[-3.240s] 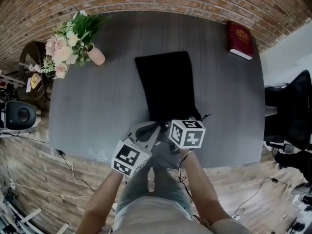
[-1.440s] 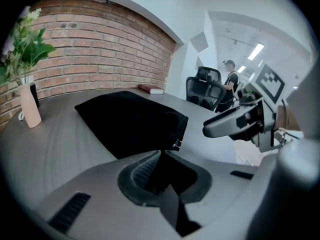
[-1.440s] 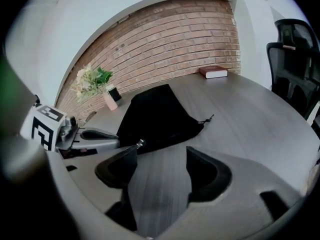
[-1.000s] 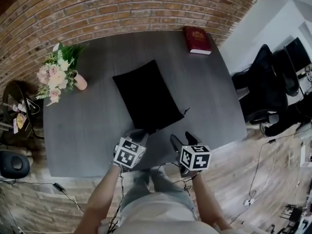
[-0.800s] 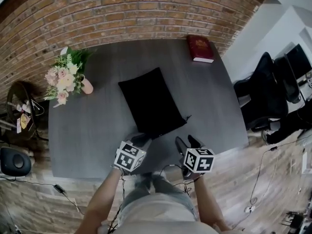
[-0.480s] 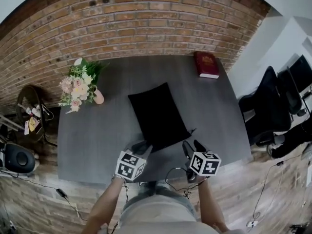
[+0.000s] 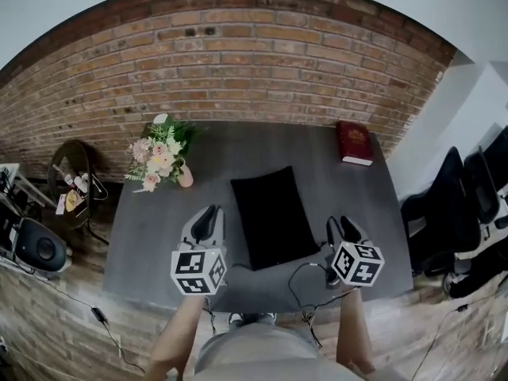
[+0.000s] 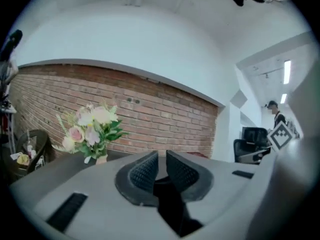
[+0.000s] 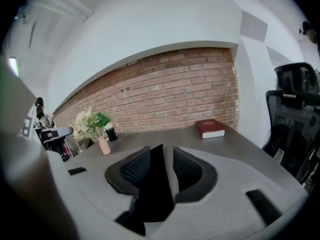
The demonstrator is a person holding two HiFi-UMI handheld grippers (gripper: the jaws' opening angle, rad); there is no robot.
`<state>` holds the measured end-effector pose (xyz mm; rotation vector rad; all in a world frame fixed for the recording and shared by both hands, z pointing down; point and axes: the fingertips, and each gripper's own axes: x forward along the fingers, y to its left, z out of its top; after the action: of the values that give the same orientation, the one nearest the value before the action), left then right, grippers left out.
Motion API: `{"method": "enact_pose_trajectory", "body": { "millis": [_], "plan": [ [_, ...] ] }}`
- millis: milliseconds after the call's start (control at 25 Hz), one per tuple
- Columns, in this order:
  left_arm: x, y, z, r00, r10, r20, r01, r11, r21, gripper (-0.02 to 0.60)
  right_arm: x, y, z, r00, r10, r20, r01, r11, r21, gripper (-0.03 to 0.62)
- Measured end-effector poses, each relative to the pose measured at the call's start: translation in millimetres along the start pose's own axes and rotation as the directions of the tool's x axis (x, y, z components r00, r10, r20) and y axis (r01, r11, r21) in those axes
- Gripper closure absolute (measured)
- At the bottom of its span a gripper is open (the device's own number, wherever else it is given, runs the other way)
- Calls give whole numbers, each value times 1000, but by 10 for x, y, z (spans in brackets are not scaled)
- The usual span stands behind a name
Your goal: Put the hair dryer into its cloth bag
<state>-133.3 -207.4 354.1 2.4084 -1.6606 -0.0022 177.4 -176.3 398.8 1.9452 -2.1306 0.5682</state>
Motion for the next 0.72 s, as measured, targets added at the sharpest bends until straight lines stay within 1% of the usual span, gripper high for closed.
{"method": "enact_pose_trajectory", "body": {
  "millis": [80, 200, 280, 400, 520, 600, 720],
  "plan": [
    [-70, 93, 205, 997, 58, 47, -58, 998, 1, 546, -73, -33, 258, 998, -11, 65, 14, 999, -37, 467],
    [-167, 206, 455, 985, 134, 105, -135, 991, 1, 560, -190, -72, 612, 986, -35, 165, 47, 997, -66, 489],
    [-212, 250, 598, 976, 165, 139, -167, 986, 3, 566, -283, -79, 825, 969, -50, 240, 68, 995, -69, 534],
    [-242, 266, 774, 966, 184, 181, -189, 982, 8, 571, -450, -109, 1084, 932, -83, 352, 108, 993, -52, 591],
    [-243, 266, 892, 959, 188, 211, -195, 981, 8, 574, -598, -139, 1240, 895, -111, 431, 137, 990, -30, 599],
    [-242, 257, 929, 959, 184, 217, -190, 982, 9, 574, -650, -130, 1271, 883, -116, 454, 150, 988, -39, 599],
    [-233, 226, 928, 961, 176, 215, -185, 983, 19, 574, -657, -106, 1228, 884, -120, 451, 167, 984, -64, 599]
  ]
}}
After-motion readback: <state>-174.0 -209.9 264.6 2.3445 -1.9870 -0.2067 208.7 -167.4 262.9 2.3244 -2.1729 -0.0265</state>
